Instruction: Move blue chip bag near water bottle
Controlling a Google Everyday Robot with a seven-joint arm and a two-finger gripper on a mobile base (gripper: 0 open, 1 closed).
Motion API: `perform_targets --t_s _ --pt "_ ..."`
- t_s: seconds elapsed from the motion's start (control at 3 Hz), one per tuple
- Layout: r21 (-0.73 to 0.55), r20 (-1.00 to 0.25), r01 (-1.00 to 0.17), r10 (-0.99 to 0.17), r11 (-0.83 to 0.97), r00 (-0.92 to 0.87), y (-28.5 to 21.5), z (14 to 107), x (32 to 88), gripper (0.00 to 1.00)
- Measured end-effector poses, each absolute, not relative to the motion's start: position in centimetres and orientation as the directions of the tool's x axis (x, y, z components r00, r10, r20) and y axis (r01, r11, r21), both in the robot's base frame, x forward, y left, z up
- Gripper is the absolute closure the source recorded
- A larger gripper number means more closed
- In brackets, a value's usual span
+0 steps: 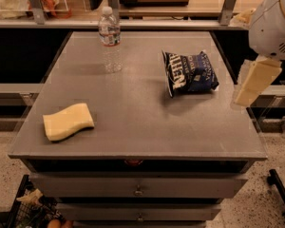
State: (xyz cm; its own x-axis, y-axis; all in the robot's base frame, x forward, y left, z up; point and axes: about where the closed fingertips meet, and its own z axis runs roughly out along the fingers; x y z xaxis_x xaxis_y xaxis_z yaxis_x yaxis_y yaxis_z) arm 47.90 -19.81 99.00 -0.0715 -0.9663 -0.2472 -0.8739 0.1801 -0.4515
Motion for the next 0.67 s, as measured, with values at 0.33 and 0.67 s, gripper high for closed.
perform_targets --t_s 0.33,0.67 --pt "-0.471 -0.26 -0.871 -0.965 0.139 -0.013 -19.5 97.5 50.0 0.0" --pt "-0.487 -0.285 -0.864 -0.958 0.126 0.021 -19.4 95.7 52.1 0.0"
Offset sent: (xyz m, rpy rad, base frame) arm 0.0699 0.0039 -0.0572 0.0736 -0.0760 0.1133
